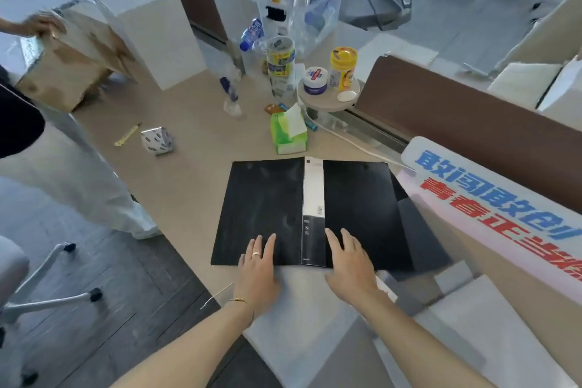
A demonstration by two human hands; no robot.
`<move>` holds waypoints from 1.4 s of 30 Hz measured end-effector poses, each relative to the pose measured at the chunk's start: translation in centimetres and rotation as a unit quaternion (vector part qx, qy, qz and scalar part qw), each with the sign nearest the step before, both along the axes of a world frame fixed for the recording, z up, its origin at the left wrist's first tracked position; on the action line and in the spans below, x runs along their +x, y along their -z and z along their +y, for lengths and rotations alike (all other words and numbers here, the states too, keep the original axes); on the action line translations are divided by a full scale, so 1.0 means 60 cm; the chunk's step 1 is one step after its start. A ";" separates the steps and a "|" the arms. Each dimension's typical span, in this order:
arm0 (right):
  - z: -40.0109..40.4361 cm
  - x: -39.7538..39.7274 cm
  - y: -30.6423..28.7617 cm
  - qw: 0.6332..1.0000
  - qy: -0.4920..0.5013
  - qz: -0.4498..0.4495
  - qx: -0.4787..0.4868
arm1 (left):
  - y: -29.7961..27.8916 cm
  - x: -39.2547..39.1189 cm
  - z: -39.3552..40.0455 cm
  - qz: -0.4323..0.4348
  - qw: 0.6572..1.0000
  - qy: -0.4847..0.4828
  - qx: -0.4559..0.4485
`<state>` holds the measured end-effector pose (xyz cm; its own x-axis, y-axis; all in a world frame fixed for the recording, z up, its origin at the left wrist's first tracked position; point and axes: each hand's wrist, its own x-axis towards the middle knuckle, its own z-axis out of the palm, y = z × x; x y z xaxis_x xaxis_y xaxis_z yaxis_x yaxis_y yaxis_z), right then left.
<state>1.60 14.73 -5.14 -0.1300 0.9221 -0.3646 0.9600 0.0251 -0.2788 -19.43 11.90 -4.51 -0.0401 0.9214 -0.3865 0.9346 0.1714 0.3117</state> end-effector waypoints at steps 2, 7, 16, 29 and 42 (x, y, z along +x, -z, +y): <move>0.014 -0.017 0.017 0.998 -0.034 -0.049 -0.008 | 0.006 -0.009 -0.003 -0.012 1.000 -0.006 0.002; 0.026 -0.040 0.039 0.989 -0.065 -0.133 -0.007 | 0.015 -0.032 -0.009 -0.040 0.999 -0.016 0.011; 0.033 -0.027 0.007 0.982 -0.099 -0.147 0.066 | 0.000 -0.033 0.003 -0.045 0.998 -0.005 0.036; 0.137 0.053 -0.283 0.959 0.107 0.160 0.206 | -0.132 0.010 0.060 -0.189 0.967 -0.032 0.167; 0.086 0.083 -0.400 0.761 0.342 0.548 0.058 | -0.222 0.136 -0.004 -0.258 0.936 -0.036 0.235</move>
<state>6.58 19.87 18.86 0.2287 0.9281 -0.2937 -0.0482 -0.2905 -0.9557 -11.27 11.65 8.80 -0.0272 0.9968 0.0758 0.6295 -0.0418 0.7759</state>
